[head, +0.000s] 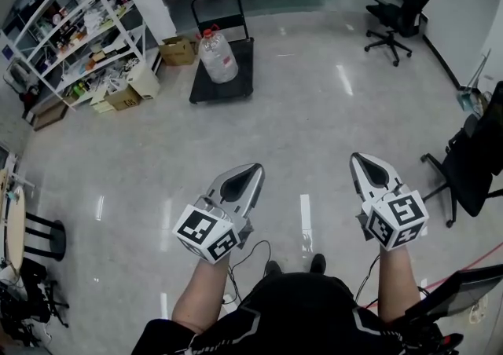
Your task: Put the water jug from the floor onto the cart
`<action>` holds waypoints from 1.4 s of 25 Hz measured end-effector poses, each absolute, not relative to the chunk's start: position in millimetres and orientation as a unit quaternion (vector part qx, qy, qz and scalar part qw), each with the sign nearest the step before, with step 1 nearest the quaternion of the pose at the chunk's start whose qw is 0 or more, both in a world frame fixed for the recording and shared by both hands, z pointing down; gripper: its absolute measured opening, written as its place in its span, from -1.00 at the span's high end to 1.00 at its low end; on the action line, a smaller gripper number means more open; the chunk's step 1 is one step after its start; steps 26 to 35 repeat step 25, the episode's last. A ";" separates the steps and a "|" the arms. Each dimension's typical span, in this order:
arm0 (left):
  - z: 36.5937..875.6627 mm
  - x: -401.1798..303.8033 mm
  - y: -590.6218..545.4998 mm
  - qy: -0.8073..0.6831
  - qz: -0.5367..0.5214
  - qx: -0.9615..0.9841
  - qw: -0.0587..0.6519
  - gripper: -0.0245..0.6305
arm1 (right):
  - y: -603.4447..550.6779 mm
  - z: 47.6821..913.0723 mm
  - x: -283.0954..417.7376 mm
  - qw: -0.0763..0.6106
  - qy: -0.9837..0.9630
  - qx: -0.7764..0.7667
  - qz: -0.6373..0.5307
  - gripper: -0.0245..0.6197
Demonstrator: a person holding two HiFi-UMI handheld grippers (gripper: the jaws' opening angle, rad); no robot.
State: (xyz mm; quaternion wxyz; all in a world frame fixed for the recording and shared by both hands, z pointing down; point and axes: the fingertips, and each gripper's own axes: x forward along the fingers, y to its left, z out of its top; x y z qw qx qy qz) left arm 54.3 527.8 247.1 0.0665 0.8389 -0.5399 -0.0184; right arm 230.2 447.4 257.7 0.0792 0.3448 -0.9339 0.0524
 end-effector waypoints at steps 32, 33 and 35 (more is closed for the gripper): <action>232.2 69.0 537.0 -0.540 -0.024 0.840 0.053 0.92 | 464.3 241.2 233.0 0.080 -0.937 0.336 0.045 0.91; 232.2 69.0 537.0 -0.540 -0.024 0.840 0.053 0.92 | 464.3 241.2 233.0 0.080 -0.937 0.336 0.045 0.91; 232.2 69.0 537.0 -0.540 -0.024 0.840 0.053 0.92 | 464.3 241.2 233.0 0.080 -0.937 0.336 0.045 0.91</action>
